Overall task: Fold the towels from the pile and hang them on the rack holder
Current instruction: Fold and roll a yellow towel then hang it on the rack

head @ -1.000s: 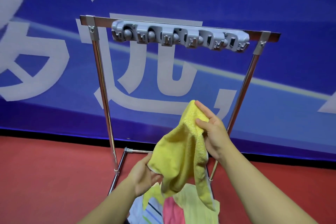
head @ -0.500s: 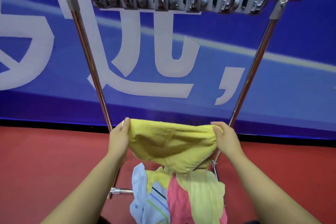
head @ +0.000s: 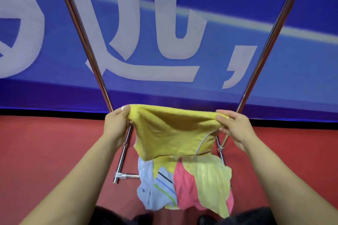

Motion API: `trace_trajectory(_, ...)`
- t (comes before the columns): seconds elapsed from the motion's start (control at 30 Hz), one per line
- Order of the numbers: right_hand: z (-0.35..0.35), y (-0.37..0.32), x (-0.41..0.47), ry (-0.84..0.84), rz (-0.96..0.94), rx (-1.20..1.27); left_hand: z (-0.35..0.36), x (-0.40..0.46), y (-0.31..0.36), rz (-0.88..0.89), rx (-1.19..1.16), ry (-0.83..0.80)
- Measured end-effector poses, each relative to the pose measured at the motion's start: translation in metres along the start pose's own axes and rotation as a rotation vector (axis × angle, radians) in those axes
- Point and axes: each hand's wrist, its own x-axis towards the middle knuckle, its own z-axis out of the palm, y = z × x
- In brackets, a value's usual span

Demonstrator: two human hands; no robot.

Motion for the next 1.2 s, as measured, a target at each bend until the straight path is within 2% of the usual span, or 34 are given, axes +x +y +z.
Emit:
trace_trajectory(0.23, -0.013, 0.011, 0.009, 0.058, -0.168, -0.518, 0.0, -0.001, -0.004, -0.054, -0.041, -0.047)
trace_trajectory(0.43, -0.01, 0.005, 0.002, 0.044, -0.163, -0.347, -0.006, -0.005, -0.003, 0.056, 0.096, -0.162)
trace_trajectory(0.6, -0.017, 0.005, 0.0, 0.005, -0.212, -0.39, -0.011, -0.009, -0.001, 0.14, 0.185, -0.159)
trace_trajectory(0.9, -0.027, 0.006, -0.001, 0.008, -0.237, -0.532, -0.016, -0.011, 0.004, 0.346, 0.48, -0.026)
trace_trajectory(1.07, -0.025, -0.001, -0.007, 0.082, -0.317, -0.436, -0.011, -0.011, 0.008, 0.379, 0.494, 0.044)
trace_trajectory(1.2, -0.025, -0.005, -0.008, 0.158, -0.301, -0.39, -0.013, -0.01, 0.007, 0.401, 0.561, 0.065)
